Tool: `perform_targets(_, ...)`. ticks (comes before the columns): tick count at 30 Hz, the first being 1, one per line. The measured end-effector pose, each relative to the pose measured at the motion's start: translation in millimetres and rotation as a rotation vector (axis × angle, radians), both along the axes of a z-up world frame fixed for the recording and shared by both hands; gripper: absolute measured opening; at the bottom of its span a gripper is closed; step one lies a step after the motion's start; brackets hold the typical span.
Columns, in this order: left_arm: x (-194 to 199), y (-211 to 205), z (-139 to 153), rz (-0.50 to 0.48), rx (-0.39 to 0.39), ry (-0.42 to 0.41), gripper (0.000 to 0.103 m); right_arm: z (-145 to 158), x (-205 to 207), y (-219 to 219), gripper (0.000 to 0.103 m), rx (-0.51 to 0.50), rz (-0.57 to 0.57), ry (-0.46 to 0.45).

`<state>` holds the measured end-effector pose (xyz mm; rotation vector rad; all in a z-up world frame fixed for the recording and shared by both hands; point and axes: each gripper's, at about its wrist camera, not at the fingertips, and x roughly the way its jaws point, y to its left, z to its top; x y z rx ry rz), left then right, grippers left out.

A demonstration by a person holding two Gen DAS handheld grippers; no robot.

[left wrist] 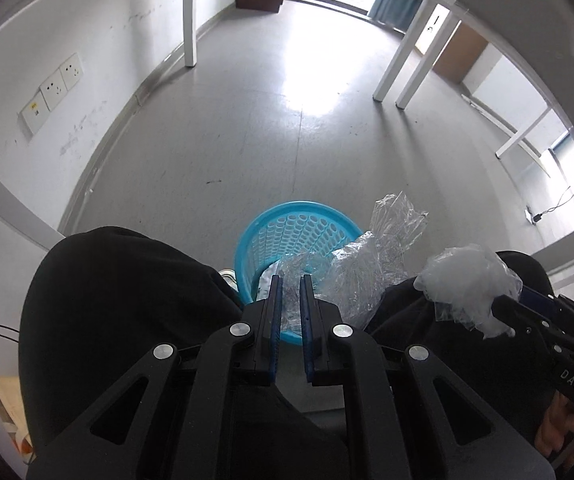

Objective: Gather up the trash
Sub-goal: 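Carry both clear plastic bags down over the blue basket, then open the left gripper into the basket while the right gripper releases its plastic bag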

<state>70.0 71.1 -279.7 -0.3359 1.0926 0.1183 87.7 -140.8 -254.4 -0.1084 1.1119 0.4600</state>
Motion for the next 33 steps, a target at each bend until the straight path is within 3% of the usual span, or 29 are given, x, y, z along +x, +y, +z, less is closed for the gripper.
perform_targets(8,24,3,-21,0.017,0.018,0.043,0.008,-28,29,12,0.037,-0.024,-0.010,0.068)
perform_targets(18,56,17,-55,0.078,-0.022,0.115,0.008,-62,64,25,0.037,-0.036,-0.024,0.127)
perform_targets(25,82,10,-85,0.098,-0.010,0.192,0.008,-89,89,20,0.037,0.001,-0.087,0.233)
perform_targets(33,108,14,-118,0.104,-0.017,0.293,0.008,-122,120,26,0.037,-0.033,-0.112,0.276)
